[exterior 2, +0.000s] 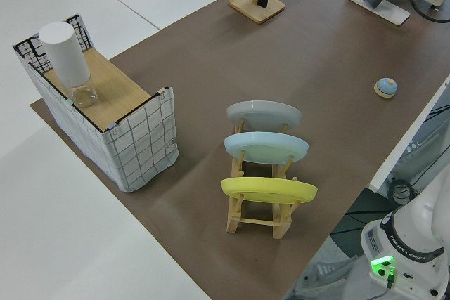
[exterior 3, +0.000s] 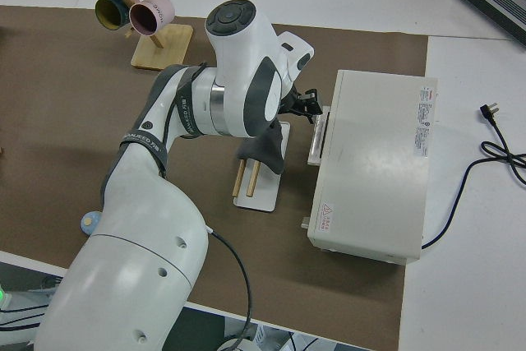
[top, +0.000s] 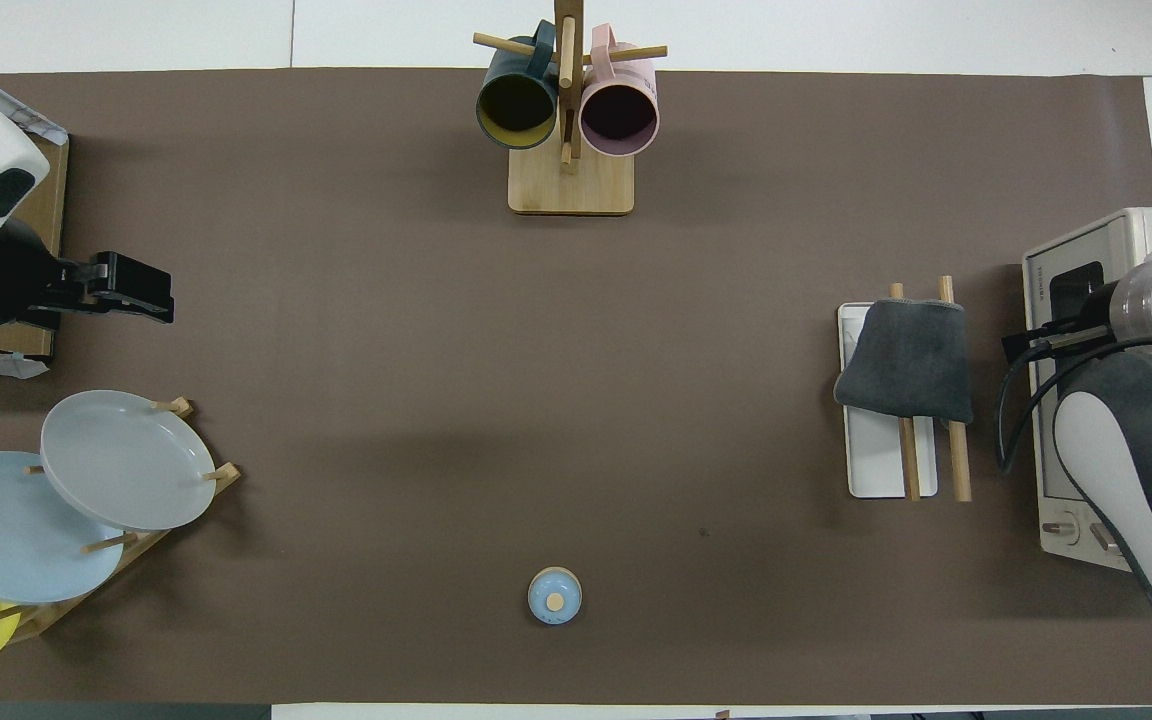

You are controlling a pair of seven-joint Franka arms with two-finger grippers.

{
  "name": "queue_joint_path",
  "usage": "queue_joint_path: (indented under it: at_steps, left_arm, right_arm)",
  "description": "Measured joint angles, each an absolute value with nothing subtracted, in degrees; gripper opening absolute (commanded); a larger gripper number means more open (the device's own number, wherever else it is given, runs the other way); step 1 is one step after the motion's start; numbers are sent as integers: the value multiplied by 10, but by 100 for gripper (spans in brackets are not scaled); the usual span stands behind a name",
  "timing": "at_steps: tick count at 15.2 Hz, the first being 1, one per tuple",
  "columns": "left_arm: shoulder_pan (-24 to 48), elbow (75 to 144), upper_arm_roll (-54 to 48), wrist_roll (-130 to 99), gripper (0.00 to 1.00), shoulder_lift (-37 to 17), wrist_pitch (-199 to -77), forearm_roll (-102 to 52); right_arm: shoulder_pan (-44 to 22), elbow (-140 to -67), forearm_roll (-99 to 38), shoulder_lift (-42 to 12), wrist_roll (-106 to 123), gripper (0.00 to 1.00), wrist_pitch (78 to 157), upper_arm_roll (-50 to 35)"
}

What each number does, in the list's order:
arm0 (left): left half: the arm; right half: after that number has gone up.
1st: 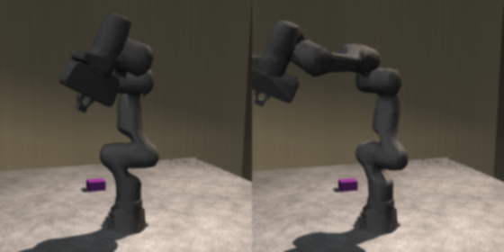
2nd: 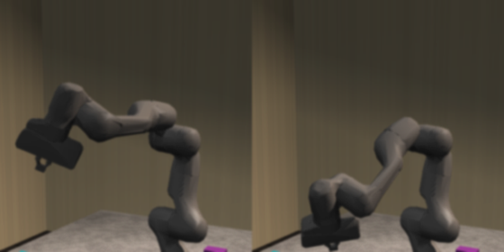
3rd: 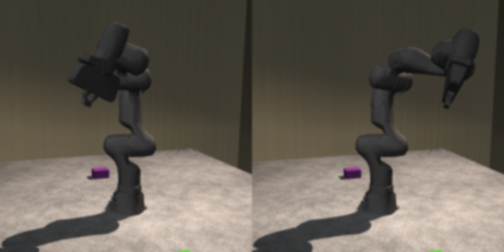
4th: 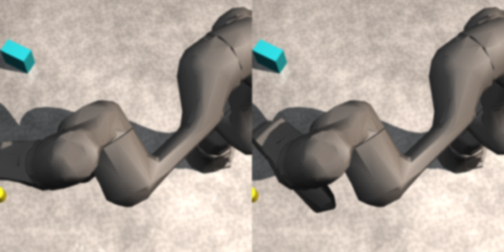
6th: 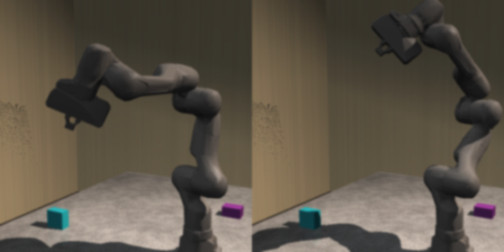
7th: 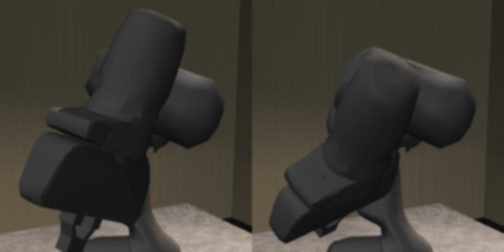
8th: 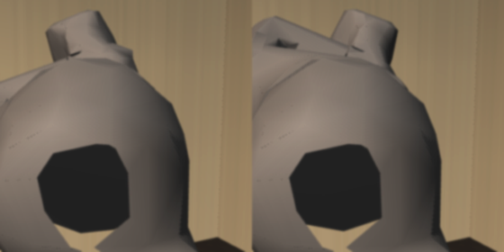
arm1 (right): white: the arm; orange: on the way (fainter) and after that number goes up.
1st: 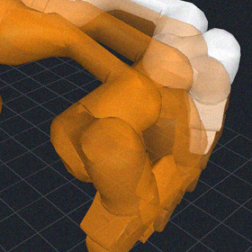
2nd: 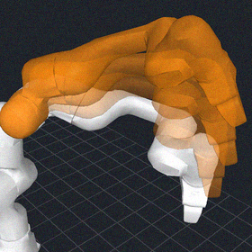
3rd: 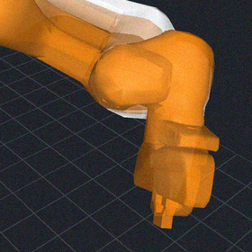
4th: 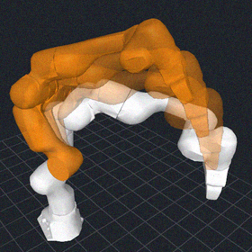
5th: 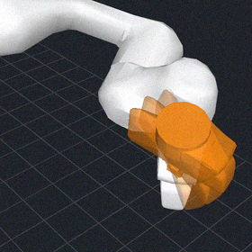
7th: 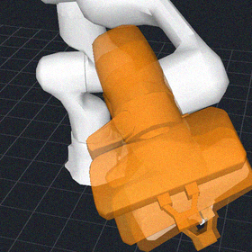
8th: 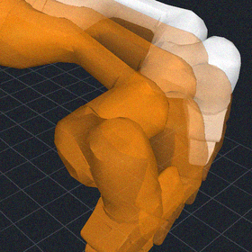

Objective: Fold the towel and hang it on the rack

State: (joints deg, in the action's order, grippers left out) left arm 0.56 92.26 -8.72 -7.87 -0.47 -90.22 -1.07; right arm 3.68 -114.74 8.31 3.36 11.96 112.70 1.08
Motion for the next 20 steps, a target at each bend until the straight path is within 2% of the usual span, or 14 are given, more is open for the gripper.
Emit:
queue_joint_path:
  at_steps: [5,7,11,20]
  left_arm:
    - [5,922,-86,-79,100,-2,-903,-11]
    - [5,922,-86,-79,100,-2,-903,-11]
    - [5,922,-85,-79,100,-2,-903,-11]
    - [5,922,-85,-79,100,-2,-903,-11]
  right_arm:
    - [35,-981,83,24,120,100,957,9]
    - [34,-930,82,11,120,100,913,6]
    - [32,-906,72,-10,100,100,897,-1]
    - [11,-898,71,-7,-13,100,833,-24]
